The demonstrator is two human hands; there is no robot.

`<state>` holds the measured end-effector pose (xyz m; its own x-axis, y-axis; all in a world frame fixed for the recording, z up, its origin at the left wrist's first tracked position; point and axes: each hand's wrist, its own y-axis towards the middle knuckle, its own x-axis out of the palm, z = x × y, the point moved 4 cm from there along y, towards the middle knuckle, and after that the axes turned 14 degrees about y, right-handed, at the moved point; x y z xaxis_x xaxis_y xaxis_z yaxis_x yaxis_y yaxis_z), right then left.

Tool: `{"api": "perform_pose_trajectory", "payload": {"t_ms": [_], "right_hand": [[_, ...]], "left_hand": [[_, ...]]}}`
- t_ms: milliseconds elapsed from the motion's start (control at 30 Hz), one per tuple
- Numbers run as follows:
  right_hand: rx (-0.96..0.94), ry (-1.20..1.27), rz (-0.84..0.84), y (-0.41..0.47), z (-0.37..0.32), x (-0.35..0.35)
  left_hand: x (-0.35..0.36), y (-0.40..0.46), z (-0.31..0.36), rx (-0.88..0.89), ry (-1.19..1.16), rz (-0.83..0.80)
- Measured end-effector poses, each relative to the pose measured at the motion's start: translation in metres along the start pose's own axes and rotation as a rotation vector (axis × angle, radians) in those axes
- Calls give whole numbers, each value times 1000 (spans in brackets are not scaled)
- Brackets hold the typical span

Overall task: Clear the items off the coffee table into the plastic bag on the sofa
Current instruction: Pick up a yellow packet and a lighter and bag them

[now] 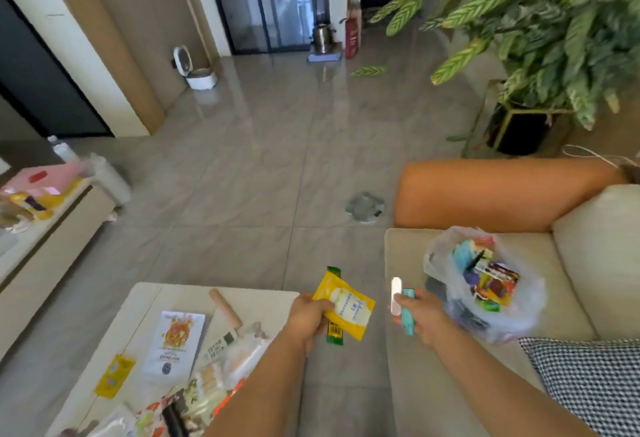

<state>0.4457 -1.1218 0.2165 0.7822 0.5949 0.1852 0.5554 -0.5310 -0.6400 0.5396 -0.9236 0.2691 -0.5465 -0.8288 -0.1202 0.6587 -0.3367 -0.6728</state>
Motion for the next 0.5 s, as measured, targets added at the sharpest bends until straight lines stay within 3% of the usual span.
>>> {"api": "perform_pose_trajectory", "payload": {"t_ms": [500], "right_hand": [[-56,221,605,41,-58,-121]], "left_hand": [[155,124,100,42,474,-472]]}}
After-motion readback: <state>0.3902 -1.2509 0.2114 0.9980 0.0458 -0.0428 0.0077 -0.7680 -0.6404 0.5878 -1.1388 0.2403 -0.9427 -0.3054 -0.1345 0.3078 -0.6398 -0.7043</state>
